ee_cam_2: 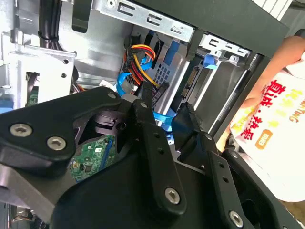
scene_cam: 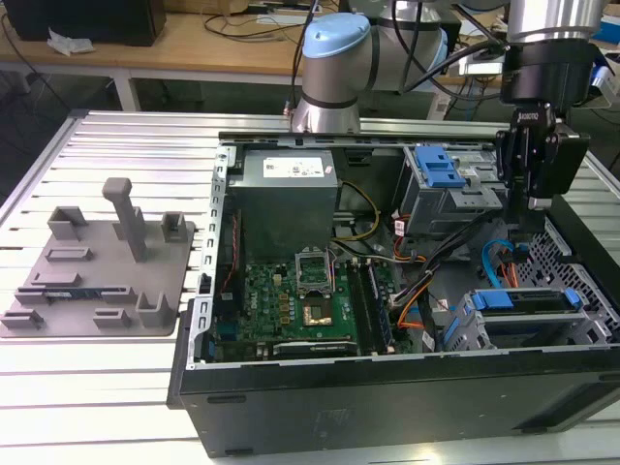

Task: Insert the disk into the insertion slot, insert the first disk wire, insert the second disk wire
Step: 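Insert the first disk wire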

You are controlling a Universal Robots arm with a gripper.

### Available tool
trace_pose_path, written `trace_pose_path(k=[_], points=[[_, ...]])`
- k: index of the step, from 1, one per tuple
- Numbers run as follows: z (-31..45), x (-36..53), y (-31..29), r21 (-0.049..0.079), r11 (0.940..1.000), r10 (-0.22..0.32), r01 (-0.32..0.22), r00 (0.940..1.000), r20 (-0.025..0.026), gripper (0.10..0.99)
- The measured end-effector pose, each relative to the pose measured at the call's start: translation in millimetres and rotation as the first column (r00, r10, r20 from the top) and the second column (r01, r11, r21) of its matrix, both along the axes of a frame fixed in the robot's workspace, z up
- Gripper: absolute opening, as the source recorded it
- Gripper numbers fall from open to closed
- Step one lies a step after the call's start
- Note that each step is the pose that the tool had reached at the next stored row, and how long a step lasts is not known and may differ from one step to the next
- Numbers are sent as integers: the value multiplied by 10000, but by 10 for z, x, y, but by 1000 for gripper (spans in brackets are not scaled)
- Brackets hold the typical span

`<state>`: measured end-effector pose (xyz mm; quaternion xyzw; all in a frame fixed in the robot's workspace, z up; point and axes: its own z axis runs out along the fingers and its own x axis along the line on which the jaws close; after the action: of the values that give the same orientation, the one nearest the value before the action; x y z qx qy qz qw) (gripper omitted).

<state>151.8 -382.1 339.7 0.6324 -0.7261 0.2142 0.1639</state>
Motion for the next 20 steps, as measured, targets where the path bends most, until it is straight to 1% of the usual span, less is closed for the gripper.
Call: trace_pose_path(k=[2, 5, 7, 10, 11, 13, 15, 16, 17, 19, 20], points=[[-3, 0, 1, -12, 10000, -1, 1, 10000, 10, 435], [-17, -1, 0, -173, 9999, 1, 0, 10000, 53, 435], [-29, -3, 8, -276, 9996, -1, 3, 10000, 71, 435], [-42, -16, 64, -480, 9988, 2, 2, 10000, 86, 435], [-46, -18, 92, -584, 9983, 4, 2, 10000, 96, 435], [-60, -19, 140, -754, 9972, 6, 3, 9999, 115, 435], [-81, -19, 146, -811, 9967, 6, 4, 9999, 124, 435], [-102, -19, 144, -817, 9967, 6, 5, 9999, 139, 435], [-122, -20, 142, -820, 9966, 6, 7, 9999, 164, 435], [-136, -20, 132, -821, 9966, 5, 12, 9998, 209, 435], [-137, -20, 129, -819, 9966, 6, 11, 9998, 213, 435]])
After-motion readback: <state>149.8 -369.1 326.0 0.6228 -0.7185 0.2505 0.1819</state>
